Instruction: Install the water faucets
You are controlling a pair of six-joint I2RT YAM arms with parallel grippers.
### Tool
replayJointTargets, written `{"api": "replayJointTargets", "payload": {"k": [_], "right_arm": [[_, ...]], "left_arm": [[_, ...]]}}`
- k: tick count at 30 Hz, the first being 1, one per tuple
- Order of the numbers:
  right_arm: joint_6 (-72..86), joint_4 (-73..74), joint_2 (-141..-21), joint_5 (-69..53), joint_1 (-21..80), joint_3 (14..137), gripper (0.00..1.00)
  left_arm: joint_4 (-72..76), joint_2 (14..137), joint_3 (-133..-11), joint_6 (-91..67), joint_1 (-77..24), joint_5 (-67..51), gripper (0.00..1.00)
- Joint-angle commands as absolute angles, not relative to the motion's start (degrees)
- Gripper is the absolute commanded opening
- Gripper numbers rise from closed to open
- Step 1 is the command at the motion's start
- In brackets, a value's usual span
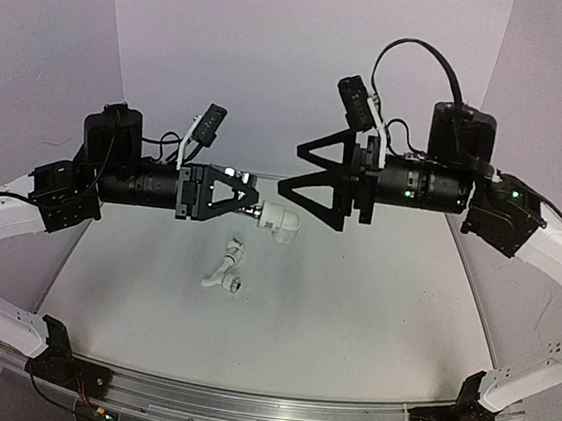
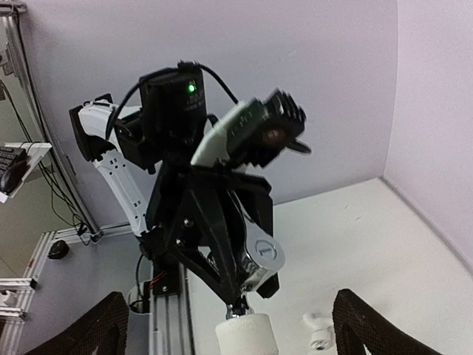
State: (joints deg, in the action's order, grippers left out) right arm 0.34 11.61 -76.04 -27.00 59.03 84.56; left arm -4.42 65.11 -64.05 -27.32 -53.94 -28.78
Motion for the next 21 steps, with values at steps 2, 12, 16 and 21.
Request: {"api": "replayJointTargets", "payload": {"k": [2, 12, 16, 21], "right_arm": [[-26.05, 16.11, -71.33, -15.17, 59.41, 84.81, 0.98], [-77.51, -2.94, -57.74, -5.54, 61.37, 58.16, 0.98], [-87.70, -12.81, -58.19, -5.81, 61.62, 53.04, 0.98], [-96.15, -19.86, -60.67, -5.45, 61.75, 51.22, 0.98]], "left_arm": [[0.12, 64.79, -66.03, -38.48, -52.04, -24.13, 0.00], [19.16, 68.25, -62.04, -64.08, -48.13, -37.93, 0.00], [19.42, 73.33, -65.84, -67.68, -48.08, -46.81, 0.00], [20.76, 76.34, -67.01, -70.14, -48.08, -51.96, 0.00]]}}
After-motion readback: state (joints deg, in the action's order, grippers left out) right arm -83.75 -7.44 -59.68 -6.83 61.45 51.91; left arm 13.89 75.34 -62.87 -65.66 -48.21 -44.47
